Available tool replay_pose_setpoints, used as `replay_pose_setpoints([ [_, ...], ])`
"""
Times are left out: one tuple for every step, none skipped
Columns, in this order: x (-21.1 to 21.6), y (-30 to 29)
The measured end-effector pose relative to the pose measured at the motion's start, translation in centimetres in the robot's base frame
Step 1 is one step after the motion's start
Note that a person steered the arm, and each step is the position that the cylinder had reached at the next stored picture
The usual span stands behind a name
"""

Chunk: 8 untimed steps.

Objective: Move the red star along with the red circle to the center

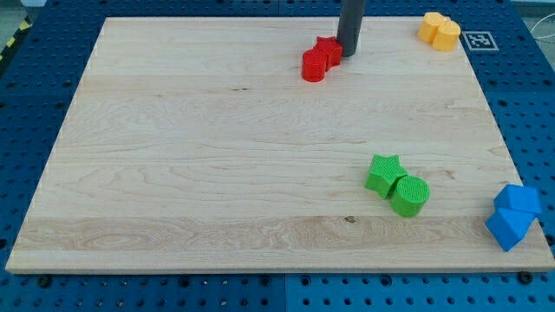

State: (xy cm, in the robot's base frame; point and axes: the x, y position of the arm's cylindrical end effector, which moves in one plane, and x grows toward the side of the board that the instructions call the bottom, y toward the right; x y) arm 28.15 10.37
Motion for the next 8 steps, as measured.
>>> replay_pose_setpoints([
  [0.5, -0.6],
  [0.7, -1.9],
  [0.9, -3.2],
  [1.8, -3.7],
  [2.0, -3.7],
  [1.2, -3.5],
  [-1.1, -3.0],
  [-1.5, -3.3],
])
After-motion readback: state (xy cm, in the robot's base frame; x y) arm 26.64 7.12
